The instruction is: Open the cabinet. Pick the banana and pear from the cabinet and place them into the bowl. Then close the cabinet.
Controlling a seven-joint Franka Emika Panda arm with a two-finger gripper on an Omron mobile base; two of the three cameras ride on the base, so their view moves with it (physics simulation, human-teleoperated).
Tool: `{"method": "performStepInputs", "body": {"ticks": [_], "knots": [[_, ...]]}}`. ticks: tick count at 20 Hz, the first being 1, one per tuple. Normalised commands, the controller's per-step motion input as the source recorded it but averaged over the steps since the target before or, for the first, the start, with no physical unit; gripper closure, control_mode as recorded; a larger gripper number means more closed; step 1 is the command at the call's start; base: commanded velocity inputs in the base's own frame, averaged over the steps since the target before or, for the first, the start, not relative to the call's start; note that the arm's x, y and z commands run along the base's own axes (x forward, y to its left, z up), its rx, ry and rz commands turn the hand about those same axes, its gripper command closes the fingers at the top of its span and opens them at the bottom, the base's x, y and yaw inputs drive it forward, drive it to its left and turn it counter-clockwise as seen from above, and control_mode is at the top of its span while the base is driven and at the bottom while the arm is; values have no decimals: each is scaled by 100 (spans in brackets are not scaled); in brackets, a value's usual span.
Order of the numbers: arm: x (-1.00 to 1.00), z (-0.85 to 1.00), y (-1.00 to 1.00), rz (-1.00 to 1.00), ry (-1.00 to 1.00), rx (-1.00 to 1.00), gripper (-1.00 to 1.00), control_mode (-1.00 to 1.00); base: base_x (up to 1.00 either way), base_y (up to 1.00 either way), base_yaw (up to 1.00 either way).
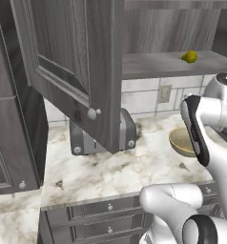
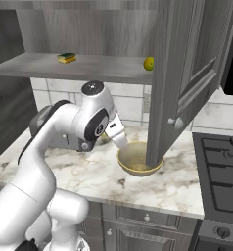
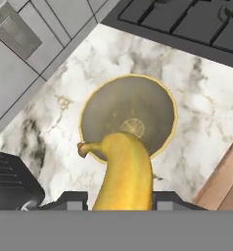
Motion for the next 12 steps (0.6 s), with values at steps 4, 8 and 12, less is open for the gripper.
{"method": "performStepInputs", "body": {"ticks": [4,8,12], "knots": [[-2,-94,-25,0,8,0,100,-100,0,0,0],[0,-76,-28,0,0,0,100,-100,0,0,0],[18,-52,-23,0,0,0,100,-100,0,0,0]]}}
